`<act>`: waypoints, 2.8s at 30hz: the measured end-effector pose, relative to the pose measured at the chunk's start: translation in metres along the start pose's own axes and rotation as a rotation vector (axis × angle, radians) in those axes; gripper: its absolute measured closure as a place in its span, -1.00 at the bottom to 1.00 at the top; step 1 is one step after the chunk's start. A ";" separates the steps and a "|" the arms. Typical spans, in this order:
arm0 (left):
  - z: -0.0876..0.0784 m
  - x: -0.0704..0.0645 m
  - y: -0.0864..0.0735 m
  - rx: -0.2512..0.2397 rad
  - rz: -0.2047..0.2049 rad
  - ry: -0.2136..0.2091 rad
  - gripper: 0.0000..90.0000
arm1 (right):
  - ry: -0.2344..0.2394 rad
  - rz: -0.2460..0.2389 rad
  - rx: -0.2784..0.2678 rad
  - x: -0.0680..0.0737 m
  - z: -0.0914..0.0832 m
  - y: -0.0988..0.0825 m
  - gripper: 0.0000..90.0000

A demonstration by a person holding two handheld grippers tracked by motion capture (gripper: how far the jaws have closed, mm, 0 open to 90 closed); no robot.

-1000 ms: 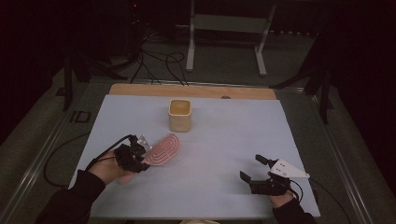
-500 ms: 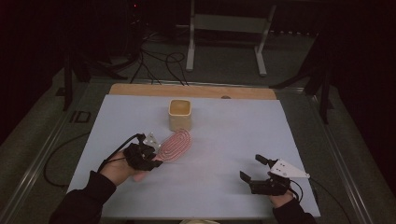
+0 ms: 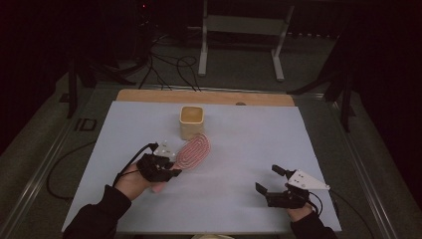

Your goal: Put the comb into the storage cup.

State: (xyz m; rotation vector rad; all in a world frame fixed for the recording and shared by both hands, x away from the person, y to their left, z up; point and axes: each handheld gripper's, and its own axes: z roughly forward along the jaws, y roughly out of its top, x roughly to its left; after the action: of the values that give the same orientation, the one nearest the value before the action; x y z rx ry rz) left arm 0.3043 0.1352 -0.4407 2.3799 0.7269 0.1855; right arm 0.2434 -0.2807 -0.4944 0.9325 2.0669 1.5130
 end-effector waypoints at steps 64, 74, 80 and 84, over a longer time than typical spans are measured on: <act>0.002 -0.003 -0.053 -0.485 -0.193 0.140 0.57 | -0.002 0.008 -0.013 0.002 -0.001 0.005 -0.79; 0.003 -0.005 -0.051 -0.489 -0.176 0.144 0.57 | -0.035 0.038 -0.022 0.004 -0.006 0.018 -0.79; 0.003 -0.004 -0.051 -0.484 -0.178 0.146 0.57 | -0.049 0.056 -0.018 0.008 -0.009 0.031 -0.79; 0.003 -0.004 -0.052 -0.485 -0.178 0.147 0.57 | -0.048 0.057 -0.015 0.010 -0.009 0.037 -0.79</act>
State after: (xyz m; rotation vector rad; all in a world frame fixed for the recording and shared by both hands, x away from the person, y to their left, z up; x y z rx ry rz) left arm 0.2784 0.1650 -0.4742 1.8462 0.8479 0.4147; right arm 0.2404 -0.2725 -0.4555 1.0203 2.0090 1.5171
